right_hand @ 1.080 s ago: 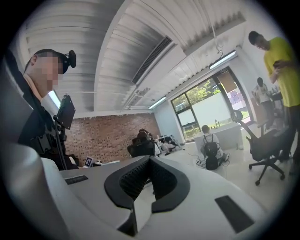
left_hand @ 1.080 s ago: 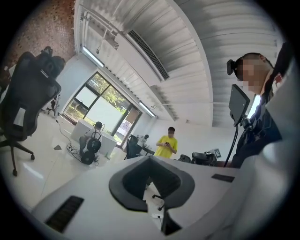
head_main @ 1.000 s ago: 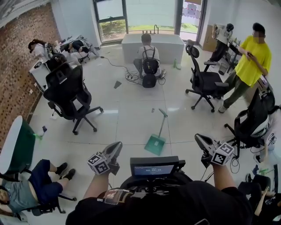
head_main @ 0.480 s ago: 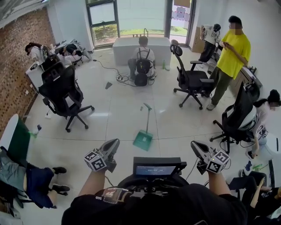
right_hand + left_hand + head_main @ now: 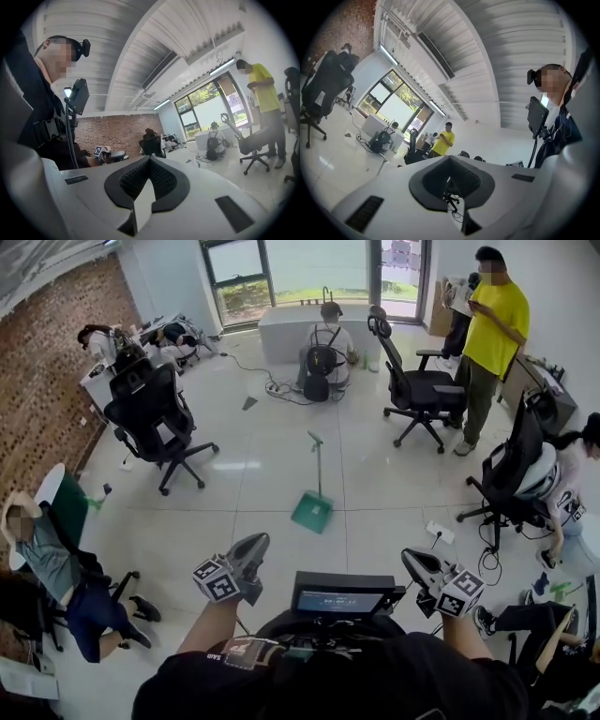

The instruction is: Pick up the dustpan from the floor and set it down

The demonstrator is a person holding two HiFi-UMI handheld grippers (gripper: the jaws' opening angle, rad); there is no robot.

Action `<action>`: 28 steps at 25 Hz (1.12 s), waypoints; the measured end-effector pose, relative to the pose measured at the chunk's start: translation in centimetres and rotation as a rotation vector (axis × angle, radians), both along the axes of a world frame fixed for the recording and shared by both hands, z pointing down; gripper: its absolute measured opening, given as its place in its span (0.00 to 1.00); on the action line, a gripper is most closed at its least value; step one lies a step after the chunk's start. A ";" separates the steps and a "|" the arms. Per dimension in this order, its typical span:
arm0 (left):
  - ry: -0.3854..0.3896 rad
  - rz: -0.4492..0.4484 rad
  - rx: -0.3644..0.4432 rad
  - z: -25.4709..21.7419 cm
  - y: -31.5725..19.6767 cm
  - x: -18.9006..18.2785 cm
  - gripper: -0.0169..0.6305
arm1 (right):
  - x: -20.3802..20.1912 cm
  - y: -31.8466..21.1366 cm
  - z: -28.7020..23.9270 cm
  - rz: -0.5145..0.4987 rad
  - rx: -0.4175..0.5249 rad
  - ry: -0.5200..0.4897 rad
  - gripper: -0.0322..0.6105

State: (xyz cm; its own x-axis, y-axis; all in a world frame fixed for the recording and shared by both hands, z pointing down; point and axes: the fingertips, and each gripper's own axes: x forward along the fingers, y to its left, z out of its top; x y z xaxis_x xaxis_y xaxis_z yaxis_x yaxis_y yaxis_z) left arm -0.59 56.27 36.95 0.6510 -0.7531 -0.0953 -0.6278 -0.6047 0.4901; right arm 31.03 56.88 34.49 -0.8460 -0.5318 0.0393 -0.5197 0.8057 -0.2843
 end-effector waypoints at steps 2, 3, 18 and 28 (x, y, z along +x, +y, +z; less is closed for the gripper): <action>-0.017 -0.007 -0.001 0.2 2.3 -1.2 0.04 | -1.0 1.7 -0.5 0.002 0.012 -0.004 0.07; -0.013 -0.015 -0.002 0.2 3.6 -2.2 0.04 | -1.7 2.7 -0.8 0.002 0.017 -0.005 0.06; -0.053 0.002 0.042 -0.5 25.1 -30.5 0.04 | -29.0 19.2 -4.4 0.031 0.001 -0.027 0.07; 0.017 -0.002 0.061 -1.3 29.0 -26.7 0.04 | -26.8 24.4 -3.5 0.031 -0.025 -0.079 0.06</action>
State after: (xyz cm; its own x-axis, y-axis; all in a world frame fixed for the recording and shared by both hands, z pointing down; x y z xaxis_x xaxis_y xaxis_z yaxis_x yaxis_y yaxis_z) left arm -27.29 85.23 35.68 0.6475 -0.7468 -0.1516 -0.6210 -0.6324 0.4631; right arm 4.24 81.29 30.95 -0.8303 -0.5572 -0.0131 -0.5191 0.7817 -0.3455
